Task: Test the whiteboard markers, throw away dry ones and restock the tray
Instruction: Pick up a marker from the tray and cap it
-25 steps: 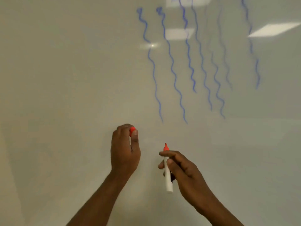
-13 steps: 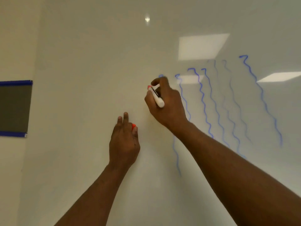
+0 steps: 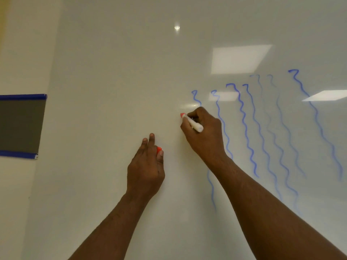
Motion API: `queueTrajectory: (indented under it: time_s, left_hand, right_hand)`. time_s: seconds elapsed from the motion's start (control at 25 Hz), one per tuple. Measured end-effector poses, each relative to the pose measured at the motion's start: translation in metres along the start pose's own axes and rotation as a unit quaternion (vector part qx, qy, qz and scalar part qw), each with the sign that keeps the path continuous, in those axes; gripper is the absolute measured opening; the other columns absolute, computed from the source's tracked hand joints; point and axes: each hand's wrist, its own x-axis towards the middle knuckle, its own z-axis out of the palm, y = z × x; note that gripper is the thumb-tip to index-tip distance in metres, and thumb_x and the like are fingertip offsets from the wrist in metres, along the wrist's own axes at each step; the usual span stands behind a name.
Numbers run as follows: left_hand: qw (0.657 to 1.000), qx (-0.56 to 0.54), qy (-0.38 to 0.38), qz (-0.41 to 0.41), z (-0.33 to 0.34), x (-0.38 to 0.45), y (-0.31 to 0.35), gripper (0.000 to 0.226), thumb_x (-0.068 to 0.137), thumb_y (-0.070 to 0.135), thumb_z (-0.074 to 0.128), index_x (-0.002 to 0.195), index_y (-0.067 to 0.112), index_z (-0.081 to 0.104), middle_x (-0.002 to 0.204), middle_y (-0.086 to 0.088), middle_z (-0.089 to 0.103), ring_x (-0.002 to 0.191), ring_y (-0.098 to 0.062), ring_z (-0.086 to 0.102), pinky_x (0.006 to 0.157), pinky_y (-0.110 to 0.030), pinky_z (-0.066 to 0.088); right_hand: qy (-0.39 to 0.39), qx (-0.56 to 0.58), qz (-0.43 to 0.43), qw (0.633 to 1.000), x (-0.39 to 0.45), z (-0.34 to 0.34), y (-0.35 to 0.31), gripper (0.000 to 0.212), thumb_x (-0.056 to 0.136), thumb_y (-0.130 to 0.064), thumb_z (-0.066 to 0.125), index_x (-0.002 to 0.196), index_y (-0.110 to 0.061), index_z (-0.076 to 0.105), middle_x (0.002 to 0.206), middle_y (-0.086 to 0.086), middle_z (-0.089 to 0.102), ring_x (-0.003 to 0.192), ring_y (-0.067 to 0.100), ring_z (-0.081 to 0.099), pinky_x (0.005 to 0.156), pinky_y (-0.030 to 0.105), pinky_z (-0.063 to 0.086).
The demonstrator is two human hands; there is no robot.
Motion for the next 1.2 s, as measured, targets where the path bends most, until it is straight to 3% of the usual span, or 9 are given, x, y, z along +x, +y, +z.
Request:
queueTrajectory:
  time_s: [0.32,0.6,0.76,0.88,1.04,1.12,1.2]
  left_hand:
    - [0.998,-0.011,-0.037,-0.057,0.006,-0.003,-0.001,0.061,0.098,0.046,0.023,0.152,0.019,0.025,0.152,-0.008,0.037,0.142,-0.02,0.032,0.109,-0.034,0.034]
    - [0.997,-0.02,-0.063,-0.05,-0.003,-0.006,0.01,0.055,0.101,0.029,0.034,0.151,0.008,0.024,0.153,-0.012,0.034,0.143,-0.025,0.03,0.114,-0.04,0.03]
    - [0.976,-0.108,-0.109,-0.153,-0.01,-0.015,0.019,0.052,0.104,0.032,0.033,0.153,0.022,0.02,0.158,-0.005,0.026,0.146,-0.019,0.023,0.118,-0.034,0.021]
    - [0.94,-0.207,-0.129,-0.239,-0.022,-0.045,0.038,0.047,0.104,0.036,0.033,0.149,0.022,0.033,0.155,0.005,0.032,0.142,-0.011,0.031,0.112,-0.023,0.024]
    - [0.853,-0.34,-0.151,-0.365,-0.038,-0.105,0.061,0.027,0.102,0.035,0.039,0.115,0.023,0.061,0.143,0.017,0.047,0.122,0.006,0.043,0.101,-0.017,0.033]
    - [0.81,-0.384,-0.163,-0.412,-0.043,-0.133,0.07,0.021,0.102,0.034,0.041,0.107,0.033,0.061,0.133,0.013,0.058,0.122,-0.001,0.05,0.103,-0.022,0.037]
    - [0.75,-0.435,-0.18,-0.466,-0.048,-0.158,0.076,0.023,0.102,0.031,0.041,0.105,0.027,0.063,0.121,0.006,0.066,0.119,-0.01,0.057,0.105,-0.032,0.042]
  right_hand:
    - [-0.032,0.045,0.088,0.995,-0.073,-0.015,0.008,0.012,0.088,-0.027,0.065,0.08,-0.018,0.062,0.06,-0.005,0.062,0.048,0.007,0.053,0.046,0.028,0.043]
    - [-0.05,0.067,0.181,0.98,-0.148,-0.036,0.019,0.009,0.085,-0.017,0.067,0.078,-0.02,0.062,0.06,0.0,0.062,0.044,0.006,0.045,0.044,0.025,0.035]
    - [-0.043,0.061,0.229,0.97,-0.177,-0.048,0.017,0.008,0.085,-0.016,0.068,0.08,-0.021,0.063,0.063,-0.003,0.065,0.045,0.005,0.048,0.044,0.02,0.037]
    - [-0.047,0.074,0.238,0.967,-0.203,-0.062,0.01,0.012,0.085,-0.013,0.068,0.087,-0.025,0.066,0.071,-0.005,0.066,0.055,0.01,0.057,0.05,0.022,0.043]
    - [-0.047,0.073,0.222,0.971,-0.256,-0.082,0.002,0.015,0.084,-0.017,0.069,0.095,-0.028,0.068,0.08,-0.011,0.069,0.071,0.013,0.065,0.06,0.022,0.049]
    - [-0.05,0.074,0.241,0.966,-0.281,-0.091,0.001,0.018,0.081,-0.022,0.067,0.096,-0.03,0.068,0.084,-0.013,0.069,0.074,0.013,0.066,0.063,0.025,0.049]
    - [-0.057,0.072,0.262,0.961,-0.304,-0.1,0.001,0.019,0.08,-0.024,0.066,0.097,-0.032,0.067,0.086,-0.015,0.07,0.076,0.014,0.066,0.065,0.033,0.052]
